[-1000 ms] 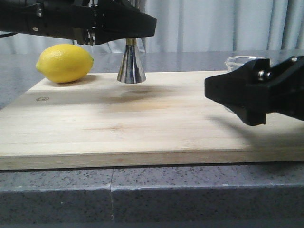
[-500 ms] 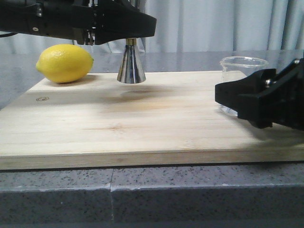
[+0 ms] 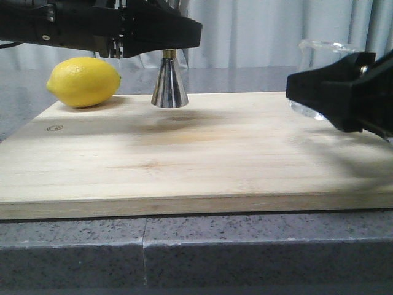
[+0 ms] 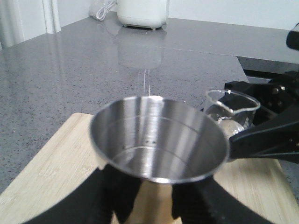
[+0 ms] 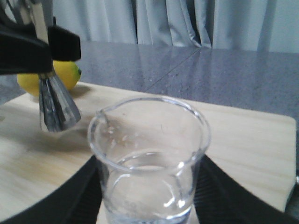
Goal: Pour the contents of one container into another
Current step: 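Lift the beaker with the right gripper over the jigger, then tilt the beaker with the right gripper, pouring liquid into the jigger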
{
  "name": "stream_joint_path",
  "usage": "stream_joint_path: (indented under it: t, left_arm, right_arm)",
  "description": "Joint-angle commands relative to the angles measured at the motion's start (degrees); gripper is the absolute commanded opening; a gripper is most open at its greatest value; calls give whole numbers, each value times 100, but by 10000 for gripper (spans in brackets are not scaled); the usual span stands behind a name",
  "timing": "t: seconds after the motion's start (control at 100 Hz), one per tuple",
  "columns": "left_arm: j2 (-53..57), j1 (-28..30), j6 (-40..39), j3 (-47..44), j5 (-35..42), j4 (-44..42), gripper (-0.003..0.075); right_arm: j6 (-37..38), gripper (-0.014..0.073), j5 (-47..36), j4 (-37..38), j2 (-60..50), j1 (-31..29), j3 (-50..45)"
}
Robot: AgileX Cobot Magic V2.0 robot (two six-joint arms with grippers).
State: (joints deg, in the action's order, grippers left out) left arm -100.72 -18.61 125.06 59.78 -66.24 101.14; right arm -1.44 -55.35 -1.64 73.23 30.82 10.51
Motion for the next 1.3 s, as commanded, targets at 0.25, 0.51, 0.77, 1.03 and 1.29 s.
stream_joint_path:
  t: [0.25, 0.51, 0.77, 1.03, 1.29]
  left_arm:
    - [239, -47, -36, 161, -576, 481, 250]
    - [239, -47, -36, 161, -576, 481, 250]
    - [239, -47, -36, 161, -576, 481, 250]
    - [239, -47, -36, 161, -576, 481, 250]
    - [239, -47, -36, 161, -576, 481, 250]
  right_arm:
    - [-56, 300, 2360, -27, -983, 3, 1716]
    - [-56, 300, 5325, 676, -931, 3, 3582]
    - [-65, 300, 6892, 1727, -601, 228, 4989]
    - [-614, 300, 8201, 2197, -5, 819, 6122]
    - [-1381, 300, 8870, 2263, 472, 1148, 6796]
